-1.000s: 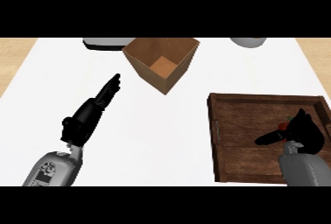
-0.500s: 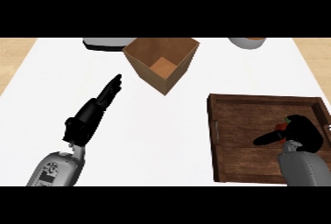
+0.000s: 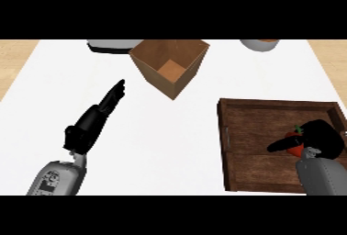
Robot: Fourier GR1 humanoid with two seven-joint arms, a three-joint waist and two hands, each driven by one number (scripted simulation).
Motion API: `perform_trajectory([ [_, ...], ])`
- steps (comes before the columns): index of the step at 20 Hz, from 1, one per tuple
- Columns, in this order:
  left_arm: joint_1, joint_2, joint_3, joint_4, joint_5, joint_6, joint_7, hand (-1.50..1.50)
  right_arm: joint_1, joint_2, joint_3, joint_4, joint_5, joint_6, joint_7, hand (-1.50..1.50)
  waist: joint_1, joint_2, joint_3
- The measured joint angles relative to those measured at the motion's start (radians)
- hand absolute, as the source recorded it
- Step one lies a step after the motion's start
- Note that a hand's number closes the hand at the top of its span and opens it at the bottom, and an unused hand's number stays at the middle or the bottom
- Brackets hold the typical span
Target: Pick the bell pepper from the tray and place it in the cardboard box
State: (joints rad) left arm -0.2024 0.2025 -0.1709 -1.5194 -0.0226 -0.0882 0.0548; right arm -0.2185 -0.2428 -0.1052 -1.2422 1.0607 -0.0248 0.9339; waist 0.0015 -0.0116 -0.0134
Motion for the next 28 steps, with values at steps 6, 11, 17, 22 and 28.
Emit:
perform_trajectory([
  [6,-0.028,-0.024,-0.041,0.005,-0.005,-0.021,0.001,0.0,-0.092,0.005,0.3,-0.073,0.035,0.103,-0.356,1.5,0.105,0.013,0.004],
  [11,-0.05,-0.042,-0.07,0.014,-0.01,-0.035,0.007,0.0,-0.185,0.018,0.552,-0.159,0.018,0.136,-0.731,1.5,0.142,0.019,0.013],
  [17,-0.048,-0.03,-0.033,0.027,-0.01,-0.015,0.018,0.0,-0.226,-0.081,0.622,-0.278,-0.127,0.127,-1.176,1.5,0.058,0.016,0.015],
  [22,-0.02,-0.031,-0.025,0.002,-0.026,0.011,0.025,0.0,-0.223,-0.201,0.527,-0.403,-0.325,0.221,-1.418,1.5,0.013,0.01,0.014],
  [28,0.011,-0.017,0.001,-0.012,-0.019,-0.004,0.013,0.0,-0.252,-0.245,0.333,-0.479,-0.556,0.37,-1.461,1.5,0.0,0.01,0.013],
])
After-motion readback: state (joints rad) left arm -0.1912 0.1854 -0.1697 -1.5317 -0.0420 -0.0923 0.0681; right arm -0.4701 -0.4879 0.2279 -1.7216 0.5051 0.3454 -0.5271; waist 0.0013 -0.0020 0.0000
